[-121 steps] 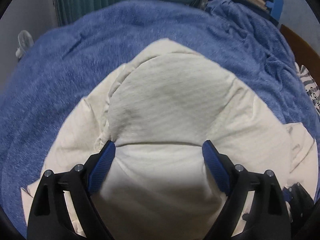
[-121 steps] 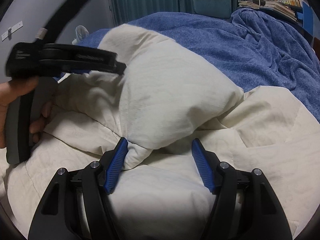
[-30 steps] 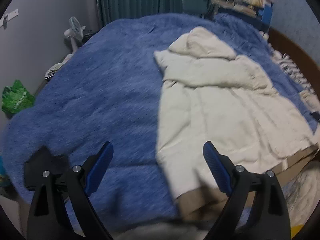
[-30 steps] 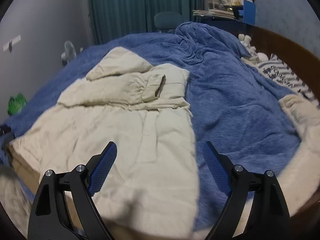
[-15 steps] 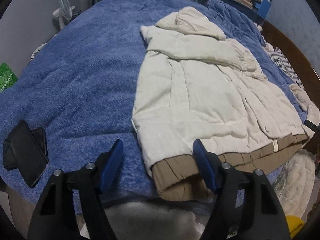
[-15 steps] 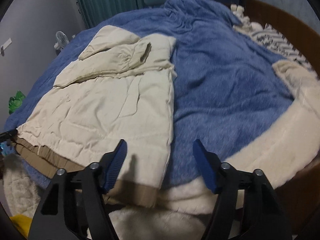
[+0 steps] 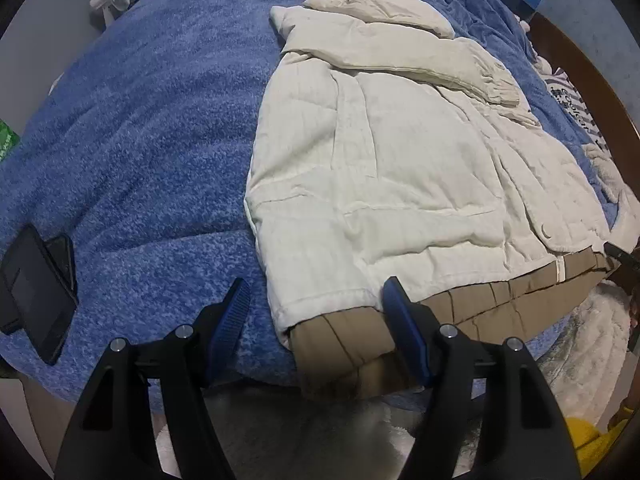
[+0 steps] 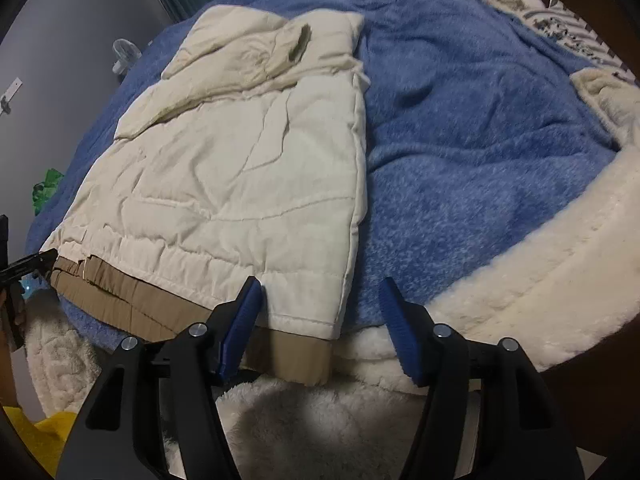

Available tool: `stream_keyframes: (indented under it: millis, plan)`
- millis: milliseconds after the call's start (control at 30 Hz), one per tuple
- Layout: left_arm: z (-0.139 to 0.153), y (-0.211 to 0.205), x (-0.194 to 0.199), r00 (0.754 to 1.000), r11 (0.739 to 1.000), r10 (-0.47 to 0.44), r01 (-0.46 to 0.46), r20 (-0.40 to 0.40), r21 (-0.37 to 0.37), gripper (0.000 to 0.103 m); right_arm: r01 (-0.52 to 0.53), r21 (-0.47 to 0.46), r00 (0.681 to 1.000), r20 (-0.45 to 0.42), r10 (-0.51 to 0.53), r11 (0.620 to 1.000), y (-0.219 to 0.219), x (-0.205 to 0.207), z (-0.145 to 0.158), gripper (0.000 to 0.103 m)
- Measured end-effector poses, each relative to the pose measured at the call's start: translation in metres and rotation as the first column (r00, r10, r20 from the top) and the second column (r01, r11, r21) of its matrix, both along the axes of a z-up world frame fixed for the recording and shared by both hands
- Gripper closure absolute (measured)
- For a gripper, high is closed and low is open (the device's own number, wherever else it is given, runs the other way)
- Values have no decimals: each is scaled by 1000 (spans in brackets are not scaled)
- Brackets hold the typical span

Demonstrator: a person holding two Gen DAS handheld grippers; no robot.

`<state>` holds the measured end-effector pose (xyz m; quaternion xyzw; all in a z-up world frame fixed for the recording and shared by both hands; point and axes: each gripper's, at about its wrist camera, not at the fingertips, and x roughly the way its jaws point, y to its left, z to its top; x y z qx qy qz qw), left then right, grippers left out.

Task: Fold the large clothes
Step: 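Grasp the brown-lined hem with the left tool while the right tool grasps it too, then lift the gripped hem with both tools and fold it toward the hood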

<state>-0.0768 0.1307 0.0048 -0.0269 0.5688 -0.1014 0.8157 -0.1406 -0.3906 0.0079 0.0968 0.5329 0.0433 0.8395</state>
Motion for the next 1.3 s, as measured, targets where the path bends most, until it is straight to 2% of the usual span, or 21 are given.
stream_keyframes:
  millis: [33,167,267,467,533,600,700,767,800,967,1100,1300]
  plan:
    - [0,0,-1,1000,1000,-1,1,5,-3,38,-8,-7,1000,0,8,1000,2,0,0,43]
    - [4,-6,-6,999,999,-38,38,32,7,52,-30,-62,999,11,31,998,9,-1,2,45]
    - [4,-12,-8,997,997,-66,65,40,35,54,-33,-78,999,5,33,996,10,-1,2,46]
    - [2,-8,-10,996,996,-87,87,18,23,54,-52,-118,998,-37,48,992,13,-2,-3,46]
    - [2,-9,-13,995,995,-98,97,23,32,54,-59,-138,998,-26,56,989,16,-4,-1,47]
    - [2,-10,-15,994,994,-105,104,26,38,54,-85,-158,996,-21,83,984,22,-5,-1,56]
    - [1,-10,-13,994,993,-110,109,20,36,55,-110,-196,994,-20,108,974,29,-5,-1,63]
    - [2,-10,-14,993,992,-118,117,26,36,59,-116,-208,993,-10,116,971,31,-6,0,67]
    - [2,-12,-15,991,991,-126,125,33,41,61,-118,-216,993,-4,120,969,32,-7,1,75]
    - [6,-15,-17,988,990,-138,135,62,50,72,-134,-257,988,35,148,957,41,-9,6,87]
    - [19,-10,-17,987,992,-128,128,94,11,80,-108,-227,986,103,134,968,38,-12,22,92]
    - [46,-5,-6,981,989,-120,131,154,-70,90,-78,-140,975,198,105,987,29,-5,58,94]
